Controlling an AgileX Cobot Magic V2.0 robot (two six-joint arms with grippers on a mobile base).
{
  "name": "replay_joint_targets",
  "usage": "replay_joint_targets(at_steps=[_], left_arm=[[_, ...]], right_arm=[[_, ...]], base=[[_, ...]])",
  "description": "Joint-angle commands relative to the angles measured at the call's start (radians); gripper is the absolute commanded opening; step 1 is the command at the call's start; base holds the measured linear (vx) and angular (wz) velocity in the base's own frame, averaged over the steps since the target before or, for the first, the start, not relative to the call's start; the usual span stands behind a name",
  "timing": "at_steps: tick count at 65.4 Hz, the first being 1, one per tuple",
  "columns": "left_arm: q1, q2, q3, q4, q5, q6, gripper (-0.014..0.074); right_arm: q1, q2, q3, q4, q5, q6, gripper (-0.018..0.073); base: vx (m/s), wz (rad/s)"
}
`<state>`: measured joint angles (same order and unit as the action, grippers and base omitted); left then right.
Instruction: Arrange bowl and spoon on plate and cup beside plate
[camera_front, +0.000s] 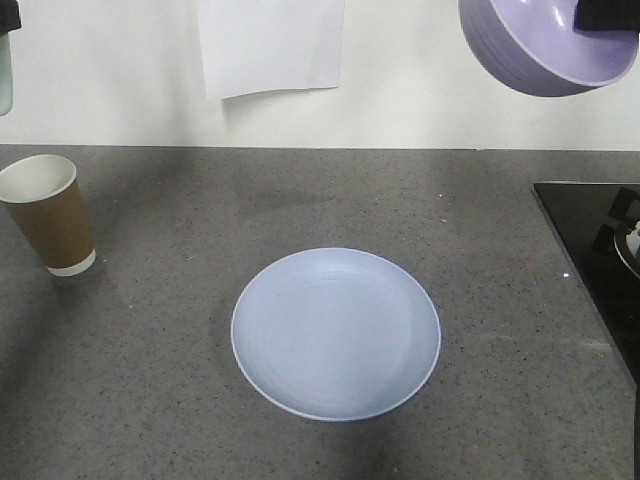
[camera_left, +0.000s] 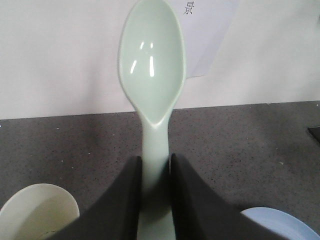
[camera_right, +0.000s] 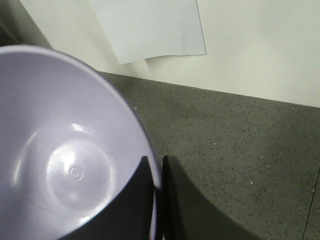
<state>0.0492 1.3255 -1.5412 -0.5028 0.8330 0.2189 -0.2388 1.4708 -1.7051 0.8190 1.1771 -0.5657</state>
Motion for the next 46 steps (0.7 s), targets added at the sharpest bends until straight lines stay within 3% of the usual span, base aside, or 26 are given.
replay_joint_targets(at_steps=[1,46], left_arm=[[-0.001,-0.028,-0.027,-0.033,-0.057,0.003,-0.0006],[-0.001,-0.028,-0.027,-0.033,-0.057,0.003,-0.0006]], right_arm=[[-0.002,-0.034,-0.025,0.055,-0.039,-0.004,-0.0005],[-0.002,-0.034,-0.025,0.055,-0.039,-0.004,-0.0005]], base=[[0.0,0.0],[0.0,0.0]])
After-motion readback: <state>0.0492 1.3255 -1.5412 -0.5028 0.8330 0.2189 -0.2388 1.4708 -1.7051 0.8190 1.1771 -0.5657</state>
